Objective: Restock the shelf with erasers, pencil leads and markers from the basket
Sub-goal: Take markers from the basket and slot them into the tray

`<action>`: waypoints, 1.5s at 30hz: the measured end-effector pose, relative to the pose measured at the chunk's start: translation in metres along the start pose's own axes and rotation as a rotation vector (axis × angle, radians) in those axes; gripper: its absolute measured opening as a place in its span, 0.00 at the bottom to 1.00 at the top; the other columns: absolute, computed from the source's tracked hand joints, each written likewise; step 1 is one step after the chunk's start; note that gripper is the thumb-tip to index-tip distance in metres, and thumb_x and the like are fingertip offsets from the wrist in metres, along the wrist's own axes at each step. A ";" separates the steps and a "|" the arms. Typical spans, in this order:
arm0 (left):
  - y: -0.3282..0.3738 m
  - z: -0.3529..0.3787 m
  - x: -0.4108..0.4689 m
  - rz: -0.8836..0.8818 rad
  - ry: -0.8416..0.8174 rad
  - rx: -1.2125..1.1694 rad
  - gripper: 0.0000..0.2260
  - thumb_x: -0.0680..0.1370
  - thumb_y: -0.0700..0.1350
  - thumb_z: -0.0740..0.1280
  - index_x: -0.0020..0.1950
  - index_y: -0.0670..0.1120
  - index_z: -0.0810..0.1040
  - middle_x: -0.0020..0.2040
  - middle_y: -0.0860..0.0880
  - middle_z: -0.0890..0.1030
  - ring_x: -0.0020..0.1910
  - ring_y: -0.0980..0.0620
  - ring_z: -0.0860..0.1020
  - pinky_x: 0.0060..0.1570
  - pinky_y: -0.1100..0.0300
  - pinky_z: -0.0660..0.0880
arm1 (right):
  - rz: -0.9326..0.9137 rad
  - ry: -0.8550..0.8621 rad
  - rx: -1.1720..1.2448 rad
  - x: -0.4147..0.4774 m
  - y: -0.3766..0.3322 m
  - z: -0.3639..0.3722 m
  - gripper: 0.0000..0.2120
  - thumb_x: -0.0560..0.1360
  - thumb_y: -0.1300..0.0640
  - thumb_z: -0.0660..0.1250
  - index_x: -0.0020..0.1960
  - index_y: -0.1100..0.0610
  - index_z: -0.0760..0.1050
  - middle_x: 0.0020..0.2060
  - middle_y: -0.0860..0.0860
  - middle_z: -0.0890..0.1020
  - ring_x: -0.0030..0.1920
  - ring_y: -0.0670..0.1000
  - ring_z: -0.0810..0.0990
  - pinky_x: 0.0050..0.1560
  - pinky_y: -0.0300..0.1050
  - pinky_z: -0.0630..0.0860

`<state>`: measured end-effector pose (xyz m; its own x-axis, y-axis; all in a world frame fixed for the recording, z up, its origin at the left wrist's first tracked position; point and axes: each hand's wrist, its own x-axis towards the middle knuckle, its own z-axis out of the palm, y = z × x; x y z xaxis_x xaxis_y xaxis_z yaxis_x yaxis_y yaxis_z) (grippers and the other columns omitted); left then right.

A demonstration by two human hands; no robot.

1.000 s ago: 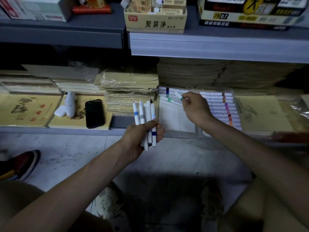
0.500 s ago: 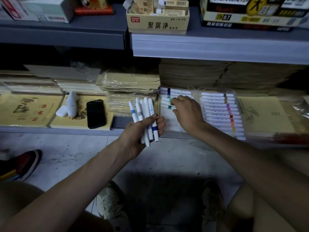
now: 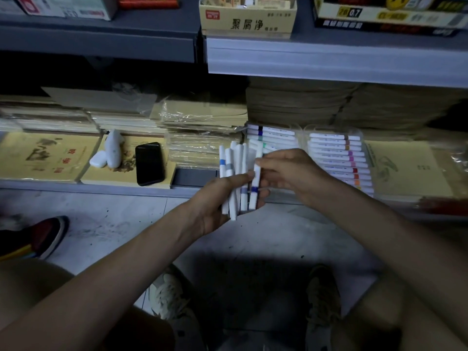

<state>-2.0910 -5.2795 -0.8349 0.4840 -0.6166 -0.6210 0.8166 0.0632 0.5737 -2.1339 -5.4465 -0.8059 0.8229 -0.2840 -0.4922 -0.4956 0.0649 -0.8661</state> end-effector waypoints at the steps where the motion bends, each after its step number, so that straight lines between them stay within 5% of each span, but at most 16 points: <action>1: 0.001 -0.002 0.001 -0.012 0.004 -0.027 0.12 0.83 0.41 0.65 0.65 0.38 0.80 0.61 0.38 0.84 0.57 0.40 0.84 0.61 0.46 0.80 | -0.003 0.033 0.053 0.002 -0.002 -0.003 0.10 0.79 0.59 0.71 0.56 0.65 0.81 0.47 0.60 0.87 0.45 0.58 0.87 0.52 0.49 0.84; 3: 0.003 -0.006 0.001 -0.024 0.016 -0.068 0.10 0.84 0.42 0.62 0.62 0.41 0.81 0.58 0.40 0.85 0.54 0.43 0.84 0.59 0.47 0.80 | -0.019 0.107 0.132 0.009 -0.006 -0.010 0.09 0.82 0.57 0.67 0.59 0.61 0.79 0.47 0.59 0.86 0.45 0.58 0.87 0.52 0.52 0.84; 6: 0.005 -0.010 0.000 -0.009 0.043 -0.091 0.09 0.85 0.41 0.61 0.62 0.43 0.77 0.49 0.43 0.84 0.44 0.47 0.84 0.44 0.55 0.82 | -0.079 0.229 0.026 0.027 -0.002 -0.019 0.08 0.84 0.58 0.62 0.58 0.57 0.79 0.43 0.57 0.80 0.35 0.53 0.80 0.41 0.48 0.82; 11: 0.006 -0.011 -0.004 0.047 0.071 -0.089 0.11 0.85 0.40 0.61 0.67 0.41 0.75 0.52 0.41 0.83 0.44 0.47 0.84 0.43 0.56 0.83 | -0.352 0.288 -0.785 0.056 0.033 -0.023 0.15 0.81 0.63 0.62 0.66 0.57 0.79 0.58 0.57 0.81 0.54 0.55 0.81 0.53 0.44 0.75; 14: 0.005 -0.011 -0.004 0.083 0.076 -0.056 0.14 0.86 0.38 0.60 0.71 0.37 0.74 0.59 0.38 0.83 0.48 0.45 0.85 0.45 0.55 0.85 | -0.554 0.255 -1.118 0.059 0.050 -0.021 0.13 0.79 0.63 0.67 0.64 0.59 0.78 0.56 0.57 0.80 0.57 0.59 0.79 0.55 0.54 0.77; 17: 0.004 -0.010 -0.004 0.103 0.080 -0.032 0.15 0.86 0.38 0.60 0.71 0.36 0.73 0.62 0.36 0.83 0.50 0.44 0.85 0.48 0.53 0.85 | -0.627 0.275 -1.248 0.060 0.053 -0.019 0.11 0.77 0.64 0.70 0.59 0.60 0.80 0.52 0.56 0.82 0.55 0.59 0.78 0.52 0.53 0.77; 25: 0.000 -0.009 -0.006 0.106 0.073 -0.025 0.11 0.86 0.38 0.60 0.65 0.36 0.77 0.61 0.37 0.84 0.52 0.44 0.86 0.51 0.50 0.84 | -0.611 0.320 -1.195 0.062 0.051 -0.018 0.11 0.75 0.60 0.74 0.57 0.56 0.82 0.51 0.54 0.81 0.54 0.57 0.79 0.49 0.50 0.75; 28: -0.001 -0.007 -0.006 0.083 0.067 -0.036 0.12 0.85 0.38 0.61 0.64 0.34 0.77 0.60 0.35 0.84 0.51 0.43 0.87 0.51 0.50 0.84 | -0.480 0.413 -0.883 0.052 0.037 -0.008 0.09 0.76 0.50 0.73 0.52 0.54 0.84 0.47 0.50 0.83 0.49 0.50 0.81 0.48 0.47 0.77; 31: -0.001 -0.005 -0.007 0.066 0.049 -0.022 0.10 0.84 0.38 0.63 0.62 0.34 0.78 0.59 0.35 0.84 0.54 0.41 0.86 0.54 0.48 0.84 | -0.213 0.220 -0.444 0.028 0.015 0.002 0.16 0.78 0.42 0.69 0.46 0.54 0.86 0.40 0.48 0.86 0.41 0.47 0.82 0.46 0.47 0.78; 34: -0.003 -0.003 -0.009 0.050 0.010 0.042 0.12 0.84 0.39 0.64 0.64 0.33 0.79 0.58 0.35 0.85 0.56 0.41 0.85 0.57 0.48 0.82 | -0.075 -0.021 -0.176 0.002 0.010 0.007 0.10 0.76 0.51 0.75 0.49 0.58 0.85 0.40 0.52 0.86 0.40 0.48 0.83 0.42 0.42 0.80; 40: -0.002 -0.006 -0.008 -0.005 0.040 -0.029 0.15 0.85 0.42 0.62 0.71 0.40 0.77 0.64 0.38 0.83 0.64 0.40 0.81 0.61 0.46 0.80 | -0.081 0.106 0.092 -0.002 0.007 -0.004 0.06 0.80 0.61 0.70 0.51 0.64 0.81 0.45 0.60 0.87 0.46 0.58 0.87 0.52 0.50 0.85; 42: 0.001 -0.009 -0.008 -0.020 0.059 -0.068 0.16 0.85 0.43 0.61 0.72 0.42 0.76 0.65 0.39 0.83 0.65 0.41 0.81 0.63 0.46 0.78 | -0.129 0.175 0.058 0.007 0.006 -0.012 0.03 0.80 0.61 0.69 0.48 0.60 0.81 0.44 0.59 0.87 0.43 0.57 0.87 0.50 0.51 0.85; 45: 0.002 -0.013 -0.012 -0.013 0.064 -0.089 0.16 0.85 0.43 0.60 0.73 0.43 0.75 0.64 0.39 0.83 0.60 0.42 0.82 0.59 0.47 0.79 | -0.372 0.330 -0.607 0.024 0.024 -0.022 0.05 0.78 0.56 0.71 0.52 0.54 0.84 0.45 0.52 0.87 0.43 0.51 0.85 0.47 0.44 0.81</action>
<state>-2.0908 -5.2623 -0.8330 0.4899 -0.5668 -0.6623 0.8463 0.1270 0.5173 -2.1317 -5.4728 -0.8363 0.8865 -0.4604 -0.0456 -0.3475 -0.5975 -0.7227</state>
